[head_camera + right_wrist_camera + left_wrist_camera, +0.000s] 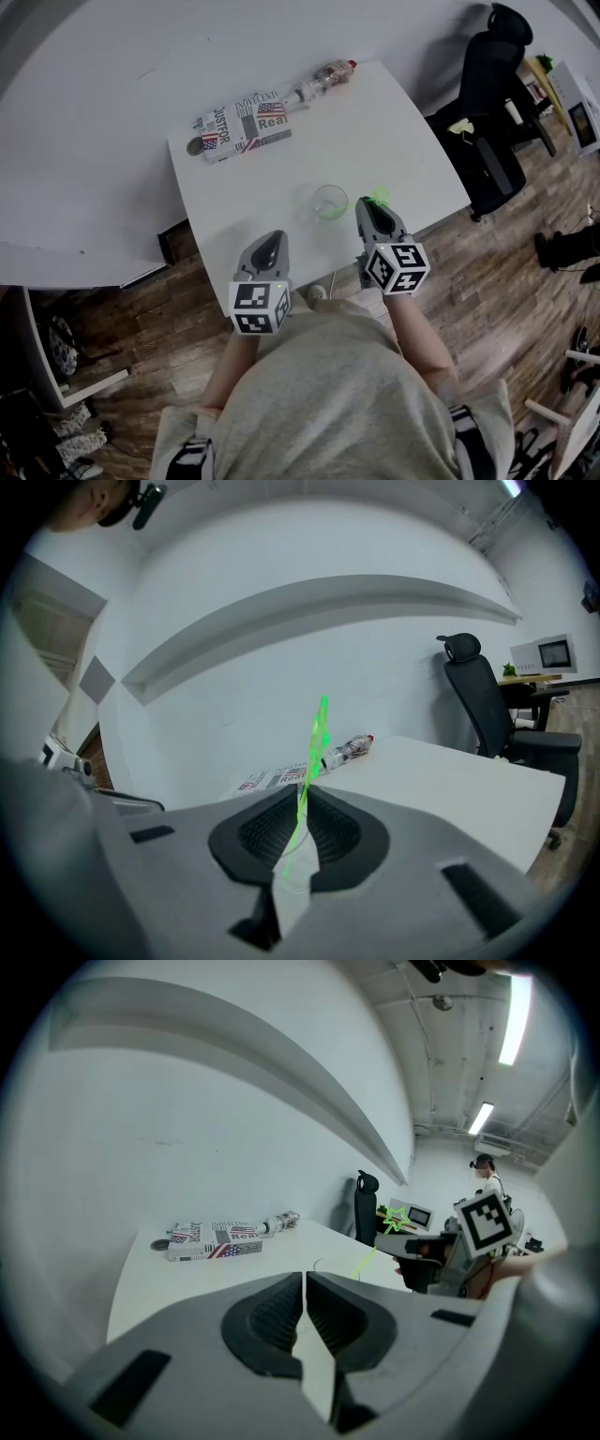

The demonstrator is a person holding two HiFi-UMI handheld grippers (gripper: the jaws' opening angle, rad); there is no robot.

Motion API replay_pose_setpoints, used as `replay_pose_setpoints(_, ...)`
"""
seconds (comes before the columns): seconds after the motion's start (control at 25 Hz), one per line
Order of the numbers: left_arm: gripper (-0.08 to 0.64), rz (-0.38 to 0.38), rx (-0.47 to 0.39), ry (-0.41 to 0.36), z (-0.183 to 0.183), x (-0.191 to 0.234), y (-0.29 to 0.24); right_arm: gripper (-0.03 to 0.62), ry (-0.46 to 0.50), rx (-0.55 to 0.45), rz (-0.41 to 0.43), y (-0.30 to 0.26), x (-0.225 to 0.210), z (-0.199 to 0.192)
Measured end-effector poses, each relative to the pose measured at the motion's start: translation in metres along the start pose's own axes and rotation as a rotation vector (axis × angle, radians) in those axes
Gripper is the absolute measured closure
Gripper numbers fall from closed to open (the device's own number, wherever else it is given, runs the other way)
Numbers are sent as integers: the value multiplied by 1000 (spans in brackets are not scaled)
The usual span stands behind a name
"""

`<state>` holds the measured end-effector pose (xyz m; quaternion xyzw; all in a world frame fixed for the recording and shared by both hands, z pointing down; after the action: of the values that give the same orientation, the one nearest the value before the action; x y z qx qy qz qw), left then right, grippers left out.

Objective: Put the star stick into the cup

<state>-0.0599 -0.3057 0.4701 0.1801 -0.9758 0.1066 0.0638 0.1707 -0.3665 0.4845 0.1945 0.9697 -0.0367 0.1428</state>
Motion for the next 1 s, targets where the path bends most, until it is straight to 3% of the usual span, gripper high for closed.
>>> replay_pose_setpoints(0.56, 546, 2, -9, -6, 2, 0, 4, 546, 14, 12, -40, 4, -4, -5)
replay_pose_setpoints(1.0, 546, -1, -14, -9, 6, -3, 16, 479, -5, 4, -48, 17, 0, -1)
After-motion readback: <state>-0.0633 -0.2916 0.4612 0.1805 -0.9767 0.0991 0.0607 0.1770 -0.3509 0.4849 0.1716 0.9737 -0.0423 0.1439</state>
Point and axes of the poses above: the fingertips, and each gripper's own axes: y backward along the fingers, x to its left, z out of its top, the point moved 8 cm from there along y, backward along the fingers, and after that the axes turned 14 degrees about -x, right-handed, at the moved point
